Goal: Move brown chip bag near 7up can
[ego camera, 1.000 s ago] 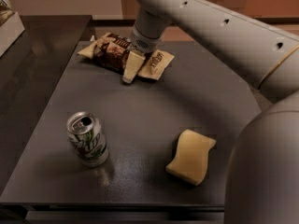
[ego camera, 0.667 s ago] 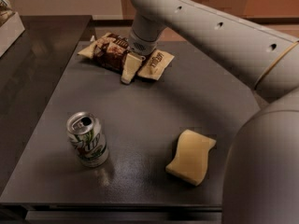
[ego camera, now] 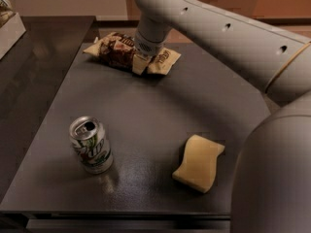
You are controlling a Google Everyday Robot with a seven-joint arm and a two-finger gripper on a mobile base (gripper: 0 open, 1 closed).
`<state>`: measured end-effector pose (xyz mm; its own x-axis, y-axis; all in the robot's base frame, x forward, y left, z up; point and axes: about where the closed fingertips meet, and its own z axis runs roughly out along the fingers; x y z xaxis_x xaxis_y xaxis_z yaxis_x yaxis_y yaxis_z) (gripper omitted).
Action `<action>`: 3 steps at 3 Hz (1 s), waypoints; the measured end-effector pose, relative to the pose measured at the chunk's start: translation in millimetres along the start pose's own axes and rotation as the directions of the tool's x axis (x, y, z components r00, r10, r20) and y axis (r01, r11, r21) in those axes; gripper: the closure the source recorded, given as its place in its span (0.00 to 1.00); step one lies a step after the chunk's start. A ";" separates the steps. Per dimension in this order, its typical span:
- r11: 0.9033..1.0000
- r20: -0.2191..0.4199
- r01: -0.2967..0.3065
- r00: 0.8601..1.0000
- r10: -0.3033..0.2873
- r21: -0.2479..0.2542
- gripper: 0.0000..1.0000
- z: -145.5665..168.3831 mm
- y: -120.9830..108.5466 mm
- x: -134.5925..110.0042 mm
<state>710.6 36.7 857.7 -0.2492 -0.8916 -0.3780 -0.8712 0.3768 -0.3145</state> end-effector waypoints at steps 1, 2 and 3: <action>1.000 0.000 -0.011 1.000 0.011 0.013 0.68 -9.8 -5.7 6.3; 1.000 0.010 -0.013 1.000 0.013 0.018 0.92 -24.9 -5.8 11.4; 1.000 0.033 -0.007 0.999 0.007 -0.002 1.00 -47.1 5.2 14.8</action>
Offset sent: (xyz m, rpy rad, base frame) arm -0.0184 -0.0314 0.0385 0.0243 -0.0316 -0.0185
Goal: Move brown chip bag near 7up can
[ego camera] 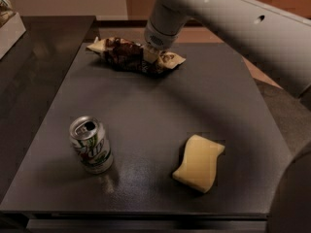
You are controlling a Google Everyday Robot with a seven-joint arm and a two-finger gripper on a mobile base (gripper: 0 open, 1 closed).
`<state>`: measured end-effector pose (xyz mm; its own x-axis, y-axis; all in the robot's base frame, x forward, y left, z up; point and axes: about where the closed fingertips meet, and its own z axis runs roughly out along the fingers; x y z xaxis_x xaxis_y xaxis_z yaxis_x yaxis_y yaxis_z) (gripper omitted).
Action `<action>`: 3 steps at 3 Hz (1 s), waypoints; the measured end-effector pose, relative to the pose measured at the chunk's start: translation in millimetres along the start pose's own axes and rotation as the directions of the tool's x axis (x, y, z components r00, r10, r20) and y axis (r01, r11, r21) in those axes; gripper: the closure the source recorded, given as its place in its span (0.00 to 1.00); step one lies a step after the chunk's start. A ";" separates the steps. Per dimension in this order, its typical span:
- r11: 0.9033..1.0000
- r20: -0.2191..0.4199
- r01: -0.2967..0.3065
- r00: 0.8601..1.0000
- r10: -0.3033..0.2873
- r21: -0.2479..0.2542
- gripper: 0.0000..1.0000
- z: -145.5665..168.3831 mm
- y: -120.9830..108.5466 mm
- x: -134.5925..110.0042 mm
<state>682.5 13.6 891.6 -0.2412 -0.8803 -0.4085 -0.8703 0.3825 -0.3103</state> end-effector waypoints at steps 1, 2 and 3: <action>0.998 0.024 0.038 0.999 -0.037 -0.054 1.00 -25.4 31.7 -1.8; 0.988 0.037 0.107 0.994 -0.103 -0.116 1.00 -47.2 78.8 -4.3; 0.972 0.034 0.165 0.986 -0.162 -0.168 1.00 -57.5 128.9 -1.9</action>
Offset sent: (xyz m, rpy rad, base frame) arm -0.1504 0.0365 0.0195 -0.0060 0.1100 0.2550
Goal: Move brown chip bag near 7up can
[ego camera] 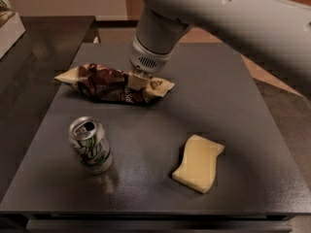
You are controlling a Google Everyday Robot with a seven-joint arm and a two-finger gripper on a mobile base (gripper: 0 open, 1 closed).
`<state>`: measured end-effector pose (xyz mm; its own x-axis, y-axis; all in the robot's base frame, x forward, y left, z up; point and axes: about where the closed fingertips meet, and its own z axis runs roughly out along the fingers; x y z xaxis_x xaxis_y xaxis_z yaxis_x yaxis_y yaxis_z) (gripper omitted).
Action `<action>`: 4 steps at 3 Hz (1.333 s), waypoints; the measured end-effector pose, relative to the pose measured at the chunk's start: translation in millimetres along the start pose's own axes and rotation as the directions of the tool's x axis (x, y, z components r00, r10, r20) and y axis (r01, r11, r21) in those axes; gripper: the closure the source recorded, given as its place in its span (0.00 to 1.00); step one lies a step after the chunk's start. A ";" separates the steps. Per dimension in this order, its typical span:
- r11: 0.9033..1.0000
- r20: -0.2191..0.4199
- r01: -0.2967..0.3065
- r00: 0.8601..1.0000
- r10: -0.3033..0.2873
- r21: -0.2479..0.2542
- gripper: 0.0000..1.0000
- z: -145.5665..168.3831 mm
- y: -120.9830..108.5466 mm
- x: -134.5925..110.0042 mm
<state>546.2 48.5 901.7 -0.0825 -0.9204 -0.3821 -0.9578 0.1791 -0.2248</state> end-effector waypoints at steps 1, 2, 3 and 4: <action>0.999 -0.024 0.043 0.999 -0.044 -0.033 1.00 0.9 42.5 1.7; 0.996 -0.045 0.061 0.997 -0.064 -0.061 1.00 1.8 73.7 9.2; 0.994 -0.054 0.074 0.995 -0.079 -0.080 0.82 0.3 91.6 14.8; 0.994 -0.053 0.076 0.995 -0.080 -0.078 0.59 -0.5 91.6 14.0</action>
Offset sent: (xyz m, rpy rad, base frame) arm -0.1062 0.0027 -0.0388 -0.0868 0.0797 0.0949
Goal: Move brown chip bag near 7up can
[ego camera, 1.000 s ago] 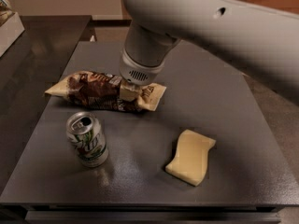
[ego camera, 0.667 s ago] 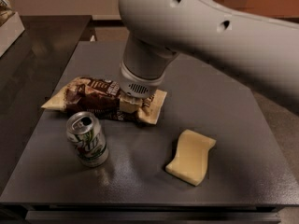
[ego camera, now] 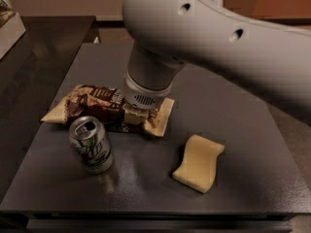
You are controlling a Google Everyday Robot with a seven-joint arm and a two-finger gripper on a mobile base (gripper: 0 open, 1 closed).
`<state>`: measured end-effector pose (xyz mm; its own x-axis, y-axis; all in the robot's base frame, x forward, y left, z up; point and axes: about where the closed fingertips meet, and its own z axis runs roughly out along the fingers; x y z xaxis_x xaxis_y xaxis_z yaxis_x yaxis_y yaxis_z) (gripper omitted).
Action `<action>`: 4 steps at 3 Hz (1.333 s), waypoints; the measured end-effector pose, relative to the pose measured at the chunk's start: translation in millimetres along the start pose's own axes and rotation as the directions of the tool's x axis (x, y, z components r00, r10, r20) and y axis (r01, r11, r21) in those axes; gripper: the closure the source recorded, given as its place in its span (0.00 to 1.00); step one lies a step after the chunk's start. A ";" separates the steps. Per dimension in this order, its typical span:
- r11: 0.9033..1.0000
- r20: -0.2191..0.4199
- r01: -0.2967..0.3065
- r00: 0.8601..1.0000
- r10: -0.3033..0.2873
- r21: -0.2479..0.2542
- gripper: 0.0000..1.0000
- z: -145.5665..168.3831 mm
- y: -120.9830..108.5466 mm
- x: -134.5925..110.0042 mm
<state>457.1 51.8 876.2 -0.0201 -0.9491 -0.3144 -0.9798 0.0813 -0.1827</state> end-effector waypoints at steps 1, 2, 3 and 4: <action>1.000 0.000 0.002 1.000 -0.002 0.002 0.36 -1.0 0.6 -0.7; 1.000 0.000 0.004 1.000 -0.004 0.004 0.12 -1.9 1.2 -1.5; 1.000 0.000 0.006 1.000 -0.006 0.006 0.00 -2.8 1.7 -2.2; 1.000 0.000 0.006 1.000 -0.006 0.006 0.00 -2.8 1.8 -2.2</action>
Offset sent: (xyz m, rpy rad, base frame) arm -0.0007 0.0004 0.0009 -0.0003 -0.0022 0.0011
